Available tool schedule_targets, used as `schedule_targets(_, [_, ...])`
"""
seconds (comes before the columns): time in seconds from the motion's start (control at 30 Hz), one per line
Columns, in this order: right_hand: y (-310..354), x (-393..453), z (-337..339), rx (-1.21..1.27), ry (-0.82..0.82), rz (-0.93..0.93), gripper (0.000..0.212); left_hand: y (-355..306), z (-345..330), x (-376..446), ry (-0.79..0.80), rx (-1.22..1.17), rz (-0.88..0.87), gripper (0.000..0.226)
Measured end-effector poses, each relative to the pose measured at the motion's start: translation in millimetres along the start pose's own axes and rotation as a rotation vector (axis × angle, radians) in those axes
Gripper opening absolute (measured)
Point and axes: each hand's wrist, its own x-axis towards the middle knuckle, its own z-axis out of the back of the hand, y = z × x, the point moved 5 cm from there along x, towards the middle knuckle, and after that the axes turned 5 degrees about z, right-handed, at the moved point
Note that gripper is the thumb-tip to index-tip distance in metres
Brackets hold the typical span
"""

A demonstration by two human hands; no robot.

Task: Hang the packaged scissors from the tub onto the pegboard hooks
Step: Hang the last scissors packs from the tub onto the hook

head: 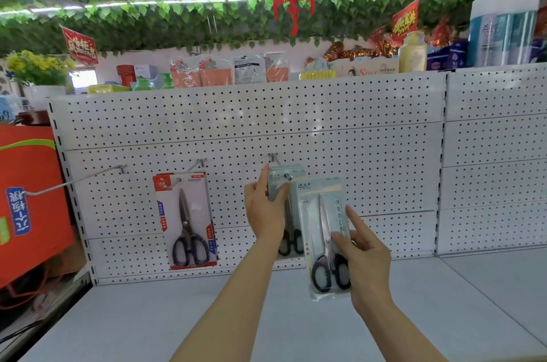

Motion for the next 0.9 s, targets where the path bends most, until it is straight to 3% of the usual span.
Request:
schedule_targets(0.17, [1,1,-28,0.046,0.039,-0.001,0.055,-5,32,6,0.016,0.040,-0.141,0.049])
schedule_targets(0.27, [-7,6,-44,0.054,0.048,-0.015,0.055,-24,44,0,0.143,0.051,-0.297,0.044])
schedule_targets(0.43, [-15,8,-55,0.108,0.020,-0.039,0.055,-37,37,-12,0.326,0.285,-0.440,0.061])
schedule_targets(0.9, [-50,28,-62,-0.049,-0.044,-0.067,0.048,-17,15,1,0.292,0.586,-0.518,0.073])
